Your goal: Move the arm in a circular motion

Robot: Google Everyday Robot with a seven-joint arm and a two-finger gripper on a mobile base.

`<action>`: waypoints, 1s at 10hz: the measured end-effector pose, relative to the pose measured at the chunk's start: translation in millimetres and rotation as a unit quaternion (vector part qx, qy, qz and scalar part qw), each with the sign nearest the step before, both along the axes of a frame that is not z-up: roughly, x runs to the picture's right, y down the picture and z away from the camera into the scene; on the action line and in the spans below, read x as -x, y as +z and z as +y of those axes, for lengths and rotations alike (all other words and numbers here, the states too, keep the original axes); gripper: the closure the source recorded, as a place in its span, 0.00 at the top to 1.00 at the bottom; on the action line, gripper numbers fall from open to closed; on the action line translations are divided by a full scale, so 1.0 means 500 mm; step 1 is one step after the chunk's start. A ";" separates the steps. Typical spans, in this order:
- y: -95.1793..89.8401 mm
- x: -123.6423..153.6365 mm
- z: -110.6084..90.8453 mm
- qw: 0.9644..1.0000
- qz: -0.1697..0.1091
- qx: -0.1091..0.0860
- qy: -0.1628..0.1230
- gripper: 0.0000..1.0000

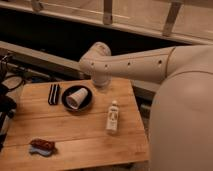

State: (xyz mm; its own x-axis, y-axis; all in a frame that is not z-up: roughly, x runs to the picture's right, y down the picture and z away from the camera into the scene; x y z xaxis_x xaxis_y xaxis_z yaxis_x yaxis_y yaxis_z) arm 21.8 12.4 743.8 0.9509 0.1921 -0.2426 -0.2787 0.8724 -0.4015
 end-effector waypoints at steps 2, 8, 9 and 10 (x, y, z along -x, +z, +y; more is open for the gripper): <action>0.003 -0.053 -0.002 1.000 0.008 -0.002 -0.002 0.00; -0.022 0.048 0.047 0.999 0.008 0.028 -0.030 0.00; -0.029 0.057 0.064 0.999 0.008 0.038 -0.037 0.00; -0.040 0.061 0.074 0.999 0.010 0.038 -0.038 0.00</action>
State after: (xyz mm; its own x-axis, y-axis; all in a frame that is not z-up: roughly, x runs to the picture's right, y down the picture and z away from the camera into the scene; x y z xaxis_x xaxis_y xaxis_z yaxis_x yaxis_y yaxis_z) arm -8.9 49.4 724.0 0.9570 0.1000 -0.2724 -0.2215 0.8582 -0.4630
